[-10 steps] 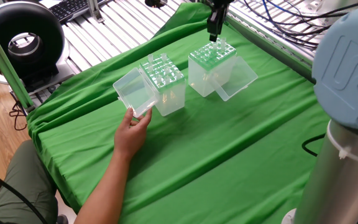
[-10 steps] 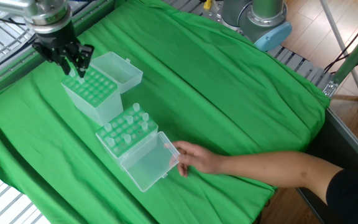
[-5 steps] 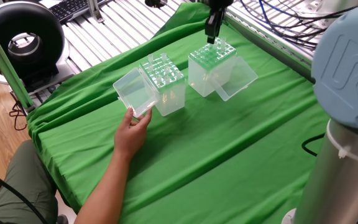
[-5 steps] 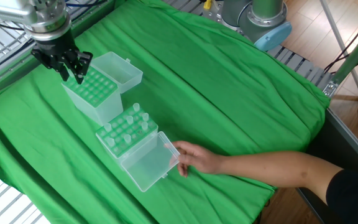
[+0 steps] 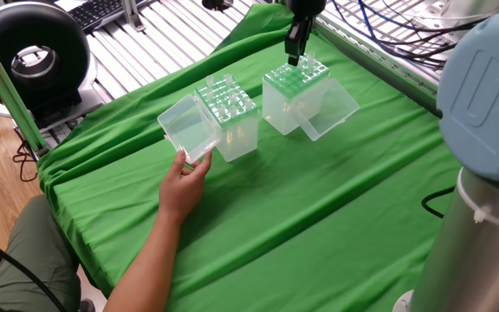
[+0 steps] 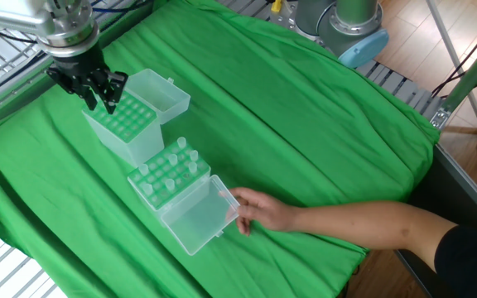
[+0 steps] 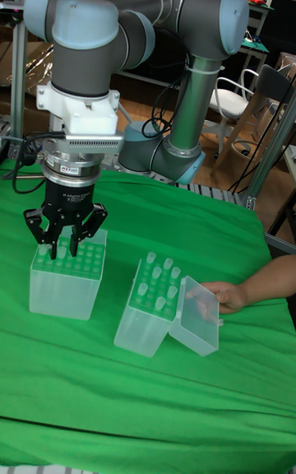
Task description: Insert a large pipette tip into the holder for large pipette tips
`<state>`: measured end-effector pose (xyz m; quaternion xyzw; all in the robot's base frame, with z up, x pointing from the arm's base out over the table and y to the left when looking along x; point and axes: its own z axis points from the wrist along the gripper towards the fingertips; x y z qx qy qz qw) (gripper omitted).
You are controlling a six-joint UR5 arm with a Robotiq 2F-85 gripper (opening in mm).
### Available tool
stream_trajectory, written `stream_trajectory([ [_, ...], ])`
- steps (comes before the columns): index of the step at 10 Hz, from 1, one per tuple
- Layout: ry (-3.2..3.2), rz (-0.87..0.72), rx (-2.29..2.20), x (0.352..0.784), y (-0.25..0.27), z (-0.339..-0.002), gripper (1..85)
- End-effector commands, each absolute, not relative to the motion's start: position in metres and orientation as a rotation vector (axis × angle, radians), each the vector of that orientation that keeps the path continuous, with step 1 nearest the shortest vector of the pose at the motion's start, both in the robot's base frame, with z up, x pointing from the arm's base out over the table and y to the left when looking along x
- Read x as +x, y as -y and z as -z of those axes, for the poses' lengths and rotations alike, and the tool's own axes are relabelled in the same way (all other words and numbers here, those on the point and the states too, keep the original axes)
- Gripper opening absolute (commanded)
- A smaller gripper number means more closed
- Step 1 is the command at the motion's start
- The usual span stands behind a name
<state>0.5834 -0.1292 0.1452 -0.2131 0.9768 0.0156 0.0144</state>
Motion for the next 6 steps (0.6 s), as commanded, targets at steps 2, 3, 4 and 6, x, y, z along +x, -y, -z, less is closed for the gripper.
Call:
stream_trajectory([
  [2, -3.049, -0.08, -0.639, 0.5695, 0.1264, -0.1405, 35.7],
  [3, -3.05, -0.075, -0.637, 0.5682, 0.127, -0.1391, 34.3],
  [4, -3.05, -0.075, -0.634, 0.5672, 0.1284, -0.1373, 32.0],
  [6, -3.05, -0.073, -0.639, 0.5653, 0.1303, -0.1352, 32.0],
])
